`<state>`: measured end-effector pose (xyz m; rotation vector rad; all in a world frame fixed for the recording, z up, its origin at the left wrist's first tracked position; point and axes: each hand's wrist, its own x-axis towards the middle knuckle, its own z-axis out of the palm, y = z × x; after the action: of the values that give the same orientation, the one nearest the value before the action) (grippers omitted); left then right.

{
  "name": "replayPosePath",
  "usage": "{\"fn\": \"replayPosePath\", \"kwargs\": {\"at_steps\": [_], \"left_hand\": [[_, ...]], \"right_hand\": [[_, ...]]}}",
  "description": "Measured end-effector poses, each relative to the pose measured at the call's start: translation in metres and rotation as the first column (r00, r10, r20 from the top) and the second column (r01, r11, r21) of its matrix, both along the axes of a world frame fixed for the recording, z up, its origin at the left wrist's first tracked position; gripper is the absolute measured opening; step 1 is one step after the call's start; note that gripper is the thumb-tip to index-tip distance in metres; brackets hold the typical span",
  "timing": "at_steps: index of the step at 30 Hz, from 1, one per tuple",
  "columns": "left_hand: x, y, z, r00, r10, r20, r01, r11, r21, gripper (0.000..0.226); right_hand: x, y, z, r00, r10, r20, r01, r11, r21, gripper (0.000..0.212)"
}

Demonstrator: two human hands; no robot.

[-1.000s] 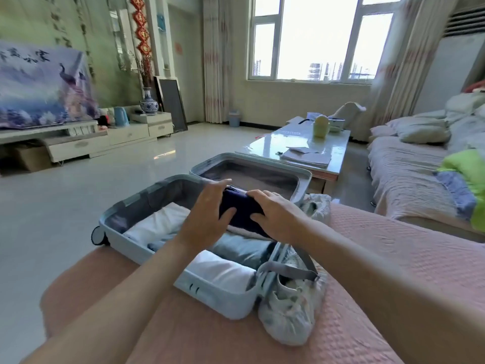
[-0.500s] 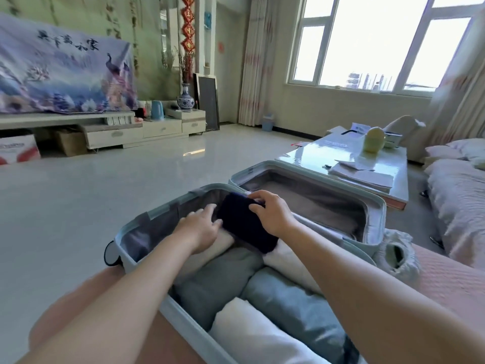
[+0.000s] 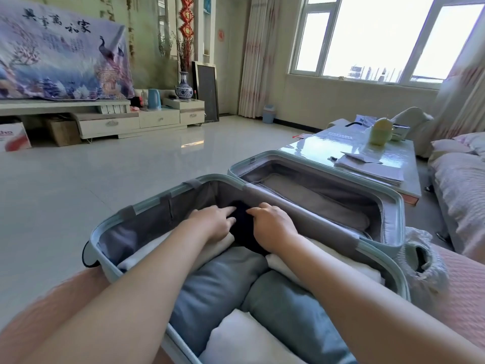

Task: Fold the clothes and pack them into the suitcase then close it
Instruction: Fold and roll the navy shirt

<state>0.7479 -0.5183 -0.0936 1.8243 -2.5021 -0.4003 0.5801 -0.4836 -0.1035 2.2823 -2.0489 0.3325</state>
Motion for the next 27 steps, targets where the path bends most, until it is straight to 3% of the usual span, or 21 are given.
{"fn": "replayPosePath", "kwargs": {"at_steps": [4,7,9,11,14,20,24,27], "left_hand": [[-0.001,-0.001,0.011,0.999,0.008,0.052,-0.005,0.999,-0.044,0.041],[-0.008,0.0,0.012,0.988,0.029,0.15,0.001,0.981,-0.192,0.036],[-0.014,0.002,0.005,0.994,-0.064,0.094,0.088,0.957,-0.276,0.037],[-0.019,0.005,-0.005,0.987,-0.161,0.018,0.161,0.961,-0.223,0.046],[-0.022,0.005,-0.015,0.992,-0.125,0.031,0.127,0.99,-0.066,0.054],[-0.027,0.007,-0.013,0.991,-0.113,0.078,0.114,0.993,-0.008,0.057],[-0.031,0.027,0.0,0.993,-0.097,0.065,0.102,0.991,-0.084,0.056],[-0.046,0.056,0.02,0.992,-0.109,-0.071,0.096,0.983,-0.157,0.055]], "right_hand": [[-0.009,0.002,0.002,0.992,-0.003,0.124,-0.01,0.994,0.105,0.043],[-0.012,0.008,0.003,0.987,0.041,0.156,-0.067,0.984,0.167,0.043],[-0.011,0.013,0.001,0.984,0.077,0.163,-0.109,0.974,0.198,0.046],[-0.009,0.019,-0.005,0.987,0.063,0.146,-0.086,0.983,0.159,0.048],[-0.004,0.027,-0.014,1.0,-0.015,0.011,0.014,0.997,0.077,0.051],[-0.004,0.032,-0.007,1.0,0.01,0.014,-0.014,0.946,0.325,0.067],[-0.011,0.047,0.01,0.987,-0.027,0.159,-0.035,0.926,0.377,0.068],[-0.032,0.076,0.027,0.946,-0.04,0.323,-0.041,0.97,0.238,0.055]]}}
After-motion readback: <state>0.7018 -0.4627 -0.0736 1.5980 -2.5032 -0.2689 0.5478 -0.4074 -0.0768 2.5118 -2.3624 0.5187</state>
